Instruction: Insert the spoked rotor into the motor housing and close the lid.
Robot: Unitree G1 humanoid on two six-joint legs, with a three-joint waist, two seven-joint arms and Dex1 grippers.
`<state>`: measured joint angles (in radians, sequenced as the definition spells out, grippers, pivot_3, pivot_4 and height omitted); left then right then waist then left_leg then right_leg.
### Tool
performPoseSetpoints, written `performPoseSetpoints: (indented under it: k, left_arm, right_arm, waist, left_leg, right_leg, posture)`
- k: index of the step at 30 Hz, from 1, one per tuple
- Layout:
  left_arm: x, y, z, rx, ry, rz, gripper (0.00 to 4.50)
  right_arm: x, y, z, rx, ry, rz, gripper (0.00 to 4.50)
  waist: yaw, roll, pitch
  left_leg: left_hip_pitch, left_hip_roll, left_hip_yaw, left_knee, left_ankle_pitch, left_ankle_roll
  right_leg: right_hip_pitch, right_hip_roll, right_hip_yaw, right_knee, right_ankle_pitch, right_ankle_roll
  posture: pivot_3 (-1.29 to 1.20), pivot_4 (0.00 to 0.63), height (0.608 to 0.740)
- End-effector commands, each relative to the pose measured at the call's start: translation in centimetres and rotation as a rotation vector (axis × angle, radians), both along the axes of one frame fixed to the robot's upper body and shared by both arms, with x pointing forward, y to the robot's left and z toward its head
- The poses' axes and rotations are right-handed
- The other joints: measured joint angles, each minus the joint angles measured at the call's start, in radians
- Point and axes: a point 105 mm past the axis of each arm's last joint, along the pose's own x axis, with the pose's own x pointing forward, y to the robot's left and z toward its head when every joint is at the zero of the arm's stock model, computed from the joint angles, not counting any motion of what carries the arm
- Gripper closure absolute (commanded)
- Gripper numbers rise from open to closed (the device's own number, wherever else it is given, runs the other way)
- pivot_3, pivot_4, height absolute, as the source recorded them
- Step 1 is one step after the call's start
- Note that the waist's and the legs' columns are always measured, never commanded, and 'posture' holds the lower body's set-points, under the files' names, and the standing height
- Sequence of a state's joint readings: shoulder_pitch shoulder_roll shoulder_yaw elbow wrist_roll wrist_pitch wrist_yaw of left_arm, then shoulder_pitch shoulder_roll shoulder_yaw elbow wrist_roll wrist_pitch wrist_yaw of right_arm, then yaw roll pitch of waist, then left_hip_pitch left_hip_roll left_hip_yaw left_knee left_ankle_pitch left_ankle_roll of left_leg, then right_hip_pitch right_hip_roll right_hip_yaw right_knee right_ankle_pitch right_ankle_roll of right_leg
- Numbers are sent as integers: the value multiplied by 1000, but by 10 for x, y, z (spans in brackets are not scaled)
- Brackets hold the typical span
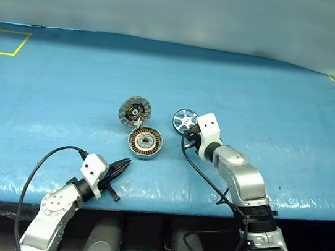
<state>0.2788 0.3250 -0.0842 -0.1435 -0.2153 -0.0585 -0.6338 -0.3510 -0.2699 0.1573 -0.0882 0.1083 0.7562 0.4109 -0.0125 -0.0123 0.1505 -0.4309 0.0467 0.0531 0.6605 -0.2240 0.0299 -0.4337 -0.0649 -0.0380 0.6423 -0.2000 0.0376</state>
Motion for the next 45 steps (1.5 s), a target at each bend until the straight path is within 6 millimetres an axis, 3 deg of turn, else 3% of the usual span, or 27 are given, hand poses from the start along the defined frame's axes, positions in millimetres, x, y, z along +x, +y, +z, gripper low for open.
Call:
performPoseSetpoints:
  k: [1, 7, 15, 21, 31, 45]
  left_arm:
    - [2, 0, 7, 3, -38, -4, 4500]
    - [2, 0, 9, 0, -40, -2, 4500]
    - [2, 0, 10, -3, -41, 10, 4500]
    - [1, 0, 9, -6, -36, 18, 4500]
    - [-2, -1, 7, -8, -29, 18, 4500]
    - [-2, 0, 5, -5, -18, 11, 4500]
  right_arm:
    - [5, 0, 23, -22, -61, 19, 3198]
    - [20, -7, 37, -99, -71, 6, 1305]
    - [29, -8, 52, -121, -14, 55, 1305]
    - [40, -9, 55, -77, 7, -69, 1305]
    - [39, 15, 48, -6, -4, -191, 1305]
    - [29, 4, 26, -59, 7, -278, 1305]
  waist:
    - [-1, 0, 0]
    - [-2, 1, 1]
    - [0, 1, 1]
    - [-2, 1, 1]
    - [-3, 1, 1]
    - [-9, 2, 1]
  left_leg:
    - [0, 0, 0, 0, 0, 0]
    - [-1, 0, 0, 0, 0, 0]
    - [-1, -1, 1, -1, 0, 0]
    - [-1, -1, 1, -1, 0, 0]
    - [-2, -1, 1, -2, 0, 0]
    - [-1, -1, 1, -2, 0, 0]
  right_leg:
    - [0, 0, 0, 0, 0, 0]
    - [-1, 0, 0, 0, 0, 0]
    - [-1, 0, 0, 0, 0, 0]
    - [-1, 0, 0, 0, 0, -1]
    - [-2, 1, 0, 0, 0, -1]
    - [-2, 1, 0, 0, 0, -1]
  posture:
    - [0, 150, 740]
    - [0, 150, 740]
    - [0, 150, 740]
    - [0, 150, 740]
    - [0, 150, 740]
    - [0, 150, 740]
